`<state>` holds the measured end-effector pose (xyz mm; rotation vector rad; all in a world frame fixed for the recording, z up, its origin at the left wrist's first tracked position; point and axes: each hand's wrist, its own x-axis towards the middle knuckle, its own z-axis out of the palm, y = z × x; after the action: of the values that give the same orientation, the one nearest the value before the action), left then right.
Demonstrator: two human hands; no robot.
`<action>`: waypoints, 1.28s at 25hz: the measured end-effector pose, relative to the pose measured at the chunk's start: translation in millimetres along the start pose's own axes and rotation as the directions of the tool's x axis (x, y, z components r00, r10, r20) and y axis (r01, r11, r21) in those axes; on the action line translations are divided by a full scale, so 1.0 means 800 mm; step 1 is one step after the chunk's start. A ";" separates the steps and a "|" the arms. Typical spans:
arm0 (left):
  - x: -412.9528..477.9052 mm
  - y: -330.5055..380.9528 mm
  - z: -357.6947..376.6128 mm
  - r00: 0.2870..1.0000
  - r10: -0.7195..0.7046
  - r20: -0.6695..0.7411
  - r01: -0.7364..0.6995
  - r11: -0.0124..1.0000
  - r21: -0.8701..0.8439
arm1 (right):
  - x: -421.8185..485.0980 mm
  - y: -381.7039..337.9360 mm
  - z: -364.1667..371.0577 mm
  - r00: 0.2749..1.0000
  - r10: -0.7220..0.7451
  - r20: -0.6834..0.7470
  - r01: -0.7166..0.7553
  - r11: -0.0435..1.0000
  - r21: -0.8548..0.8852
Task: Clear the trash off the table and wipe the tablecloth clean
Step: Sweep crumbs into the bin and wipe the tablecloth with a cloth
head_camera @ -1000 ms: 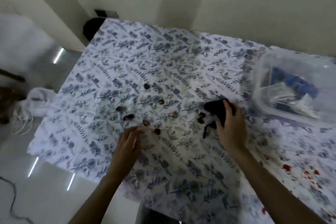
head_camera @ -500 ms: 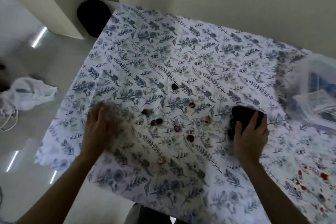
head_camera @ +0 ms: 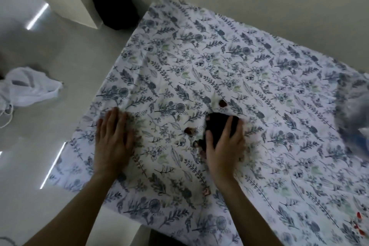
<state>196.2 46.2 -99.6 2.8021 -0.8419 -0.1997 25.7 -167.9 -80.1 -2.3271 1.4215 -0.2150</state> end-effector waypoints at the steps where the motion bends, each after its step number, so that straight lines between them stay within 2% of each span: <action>1: -0.001 0.000 0.001 1.000 -0.001 0.001 0.001 1.000 0.004 | 0.000 -0.016 0.006 0.999 -0.041 0.027 0.040 0.999 0.022; 4: 0.001 -0.003 0.003 1.000 -0.003 0.006 0.003 1.000 -0.007 | 0.004 -0.032 0.009 0.986 -0.138 0.094 0.121 0.977 0.175; 7: 0.002 -0.003 0.002 1.000 0.001 0.010 -0.001 1.000 0.000 | 0.013 -0.007 -0.009 0.960 -0.247 0.129 0.195 0.927 0.319; 10: 0.004 -0.003 0.000 1.000 0.006 0.013 -0.006 1.000 -0.001 | 0.021 0.024 -0.033 0.928 -0.351 0.122 0.306 0.908 0.286; 12: 0.004 -0.003 -0.001 1.000 0.006 0.017 -0.005 1.000 -0.001 | 0.025 0.050 -0.051 0.958 -0.284 0.049 0.262 0.928 0.266; 14: 0.004 -0.003 0.000 1.000 0.007 0.020 -0.007 1.000 0.000 | 0.038 0.080 -0.069 0.993 -0.108 -0.048 0.117 0.957 0.266; 17: 0.003 -0.003 0.000 1.000 0.007 0.020 -0.007 1.000 -0.013 | 0.070 0.124 -0.091 0.984 0.074 -0.164 -0.036 0.974 0.223; 20: 0.004 -0.003 0.000 1.000 0.006 0.017 -0.005 1.000 -0.015 | 0.111 0.136 -0.088 0.976 0.073 -0.205 -0.041 0.987 0.158; 24: 0.003 -0.003 0.001 1.000 0.001 0.008 -0.001 1.000 -0.026 | 0.163 0.091 -0.058 0.967 0.123 -0.221 -0.106 0.990 0.090; 26: 0.004 -0.003 0.002 1.000 -0.001 0.004 0.001 1.000 -0.029 | 0.174 0.057 -0.038 0.977 0.064 -0.203 -0.059 0.998 0.032; 29: 0.002 -0.005 0.001 1.000 -0.003 -0.005 0.003 0.999 -0.032 | 0.155 -0.001 -0.008 0.984 -0.157 -0.084 0.157 0.988 -0.005; 32: 0.003 -0.005 0.003 1.000 -0.001 -0.005 0.001 1.000 -0.024 | 0.114 -0.046 0.016 0.939 -0.343 0.033 0.343 0.939 0.003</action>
<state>199.8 47.6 -102.9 2.7798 -0.8320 -0.2008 103.1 -229.7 -83.4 -2.5558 0.9899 -0.2714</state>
